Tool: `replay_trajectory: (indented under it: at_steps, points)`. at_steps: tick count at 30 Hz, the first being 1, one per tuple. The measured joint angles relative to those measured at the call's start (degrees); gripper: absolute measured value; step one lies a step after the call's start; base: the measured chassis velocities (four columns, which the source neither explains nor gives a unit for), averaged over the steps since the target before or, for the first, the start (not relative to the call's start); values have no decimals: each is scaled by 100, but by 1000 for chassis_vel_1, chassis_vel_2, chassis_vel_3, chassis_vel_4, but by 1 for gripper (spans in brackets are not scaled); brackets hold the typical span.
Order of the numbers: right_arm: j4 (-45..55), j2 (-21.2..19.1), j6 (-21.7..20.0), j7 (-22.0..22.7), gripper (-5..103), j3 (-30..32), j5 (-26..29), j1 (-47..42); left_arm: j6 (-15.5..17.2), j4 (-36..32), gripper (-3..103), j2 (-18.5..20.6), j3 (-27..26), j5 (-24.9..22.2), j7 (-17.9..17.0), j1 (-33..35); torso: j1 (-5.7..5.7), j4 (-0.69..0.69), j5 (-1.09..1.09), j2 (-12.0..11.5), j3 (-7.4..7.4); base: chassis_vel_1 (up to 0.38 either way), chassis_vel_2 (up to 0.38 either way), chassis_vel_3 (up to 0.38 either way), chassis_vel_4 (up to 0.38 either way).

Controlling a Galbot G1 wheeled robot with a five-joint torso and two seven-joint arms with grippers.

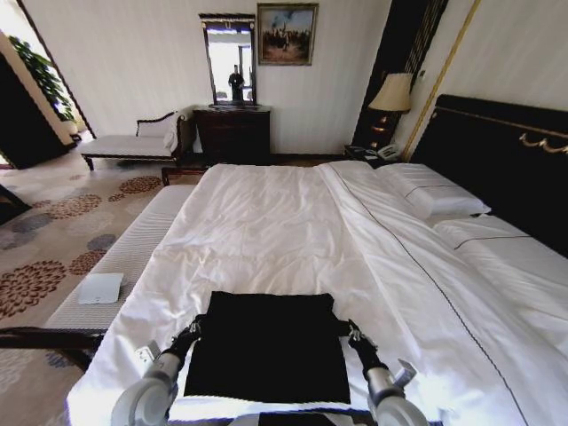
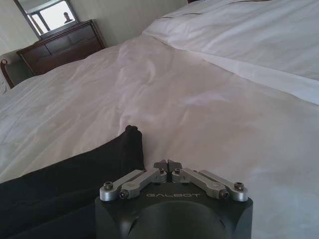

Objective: Fold the clothes on the bed.

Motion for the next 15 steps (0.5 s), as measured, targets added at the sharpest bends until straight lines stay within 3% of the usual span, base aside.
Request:
replay_trajectory:
  at_steps: [10, 12, 13, 15]
  points:
    - [-242, 85, -5, 161, 0, -118, -140, 120, 35, 183, 1, -138, 134, 138, -48, 164, 1, 2, 0, -1, 1, 0, 0, 0, 0]
    - [-164, 75, -8, 230, 6, -130, -220, 65, 55, 93, -2, -134, 93, 110, -63, 207, 1, 0, 0, -2, 1, 0, 0, 0, 0]
    - [-65, 67, -9, 254, 11, -130, -238, 23, 56, 18, 3, -127, 72, 113, -58, 245, 1, -1, 0, -1, 1, 0, 0, 0, 0]
    - [47, 58, -15, 278, 16, -128, -238, -21, 46, -60, 3, -120, 49, 129, -30, 294, 1, 0, 0, -2, 1, 0, 0, 0, 0]
